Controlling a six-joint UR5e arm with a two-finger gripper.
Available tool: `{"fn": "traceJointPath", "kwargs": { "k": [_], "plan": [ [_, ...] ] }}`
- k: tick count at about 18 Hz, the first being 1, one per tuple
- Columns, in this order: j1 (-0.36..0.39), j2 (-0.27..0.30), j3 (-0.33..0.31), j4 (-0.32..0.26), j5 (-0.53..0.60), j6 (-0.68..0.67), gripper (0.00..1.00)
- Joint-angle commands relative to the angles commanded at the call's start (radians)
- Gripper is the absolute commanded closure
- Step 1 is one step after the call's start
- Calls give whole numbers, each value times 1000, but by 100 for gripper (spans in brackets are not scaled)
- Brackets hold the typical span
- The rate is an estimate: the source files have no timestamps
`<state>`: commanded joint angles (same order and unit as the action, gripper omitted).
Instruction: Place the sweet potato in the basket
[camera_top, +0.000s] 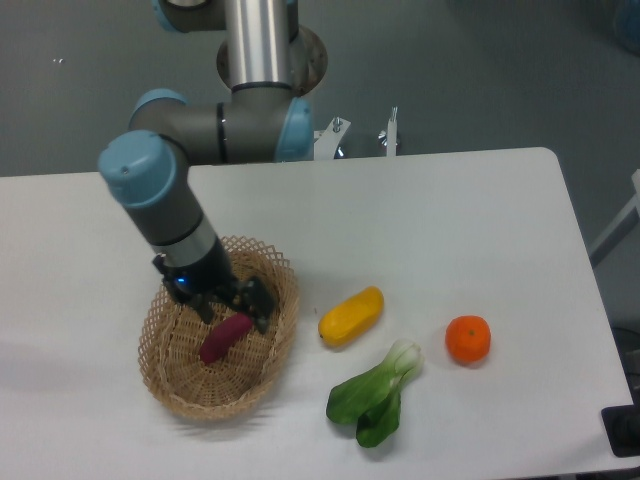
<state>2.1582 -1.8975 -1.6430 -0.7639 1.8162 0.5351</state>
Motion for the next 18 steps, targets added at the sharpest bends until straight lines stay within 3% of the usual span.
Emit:
{"fn": "traceJointPath", "kwargs": {
  "k": [1,2,3,6,12,18],
  "plan": [
    [46,2,14,-3,0,88,0],
    [104,43,11,-37,-3,199,0],
    [182,78,6,-111,-44,389,0],
    [256,139,-1,-167,-129,618,0],
    [388,212,11,-325,-160,874,0],
    [424,230,-8,-341,-163,941,0]
  ]
}}
